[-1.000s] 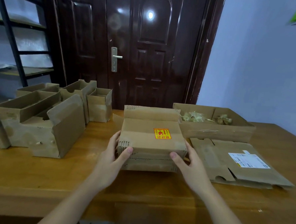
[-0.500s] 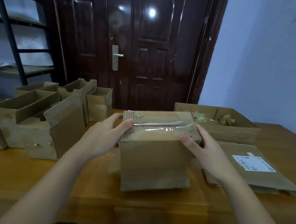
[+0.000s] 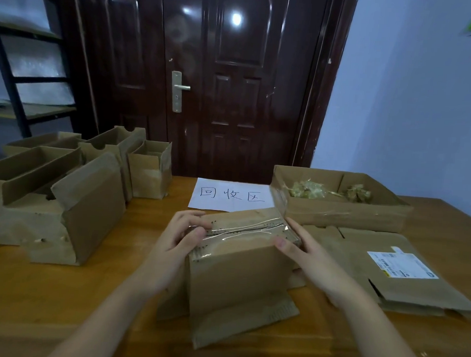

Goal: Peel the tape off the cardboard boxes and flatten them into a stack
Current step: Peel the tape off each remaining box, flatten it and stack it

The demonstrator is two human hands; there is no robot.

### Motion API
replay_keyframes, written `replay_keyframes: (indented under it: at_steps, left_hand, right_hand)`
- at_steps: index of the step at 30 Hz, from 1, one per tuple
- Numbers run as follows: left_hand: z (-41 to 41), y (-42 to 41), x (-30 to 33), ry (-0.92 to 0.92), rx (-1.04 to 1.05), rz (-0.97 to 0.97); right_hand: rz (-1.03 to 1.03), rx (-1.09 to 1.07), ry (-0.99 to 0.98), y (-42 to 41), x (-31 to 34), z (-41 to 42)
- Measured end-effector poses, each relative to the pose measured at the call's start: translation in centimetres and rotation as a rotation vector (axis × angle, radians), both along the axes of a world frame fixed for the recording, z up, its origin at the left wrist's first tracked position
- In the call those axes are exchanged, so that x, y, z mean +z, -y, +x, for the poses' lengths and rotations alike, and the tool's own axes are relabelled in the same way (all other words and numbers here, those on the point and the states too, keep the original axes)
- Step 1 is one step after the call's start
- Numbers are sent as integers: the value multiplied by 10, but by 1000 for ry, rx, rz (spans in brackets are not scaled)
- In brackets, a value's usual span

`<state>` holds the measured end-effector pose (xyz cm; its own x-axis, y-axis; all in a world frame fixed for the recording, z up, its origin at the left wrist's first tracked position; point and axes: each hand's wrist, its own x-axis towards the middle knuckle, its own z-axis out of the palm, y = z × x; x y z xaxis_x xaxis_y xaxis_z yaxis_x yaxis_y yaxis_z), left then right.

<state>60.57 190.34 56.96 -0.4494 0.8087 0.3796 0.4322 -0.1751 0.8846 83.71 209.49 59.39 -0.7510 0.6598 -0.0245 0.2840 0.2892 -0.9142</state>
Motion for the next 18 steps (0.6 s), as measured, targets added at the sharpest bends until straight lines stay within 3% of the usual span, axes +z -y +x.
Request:
replay_keyframes:
  at_steps: [4,10,13,16,18]
  left_hand:
    - [-15,7,2,-103,-200,-127]
    - [-15,-3,1,-386,-56,-109]
    - [-17,-8,1,-630,-37,-172]
    - [-16,-12,3,-1008,84,-103]
    - [-16,-14,7,-1139,105,-90]
  right_hand:
    - [117,-73,4,-11,2,-4]
    - [720,-247,-146,13,19,-19]
    - [879,-53,-202,46,22,-31]
    - [1025,168,-13,64,17,-42]
    - [1119,190,84,65,6,-47]
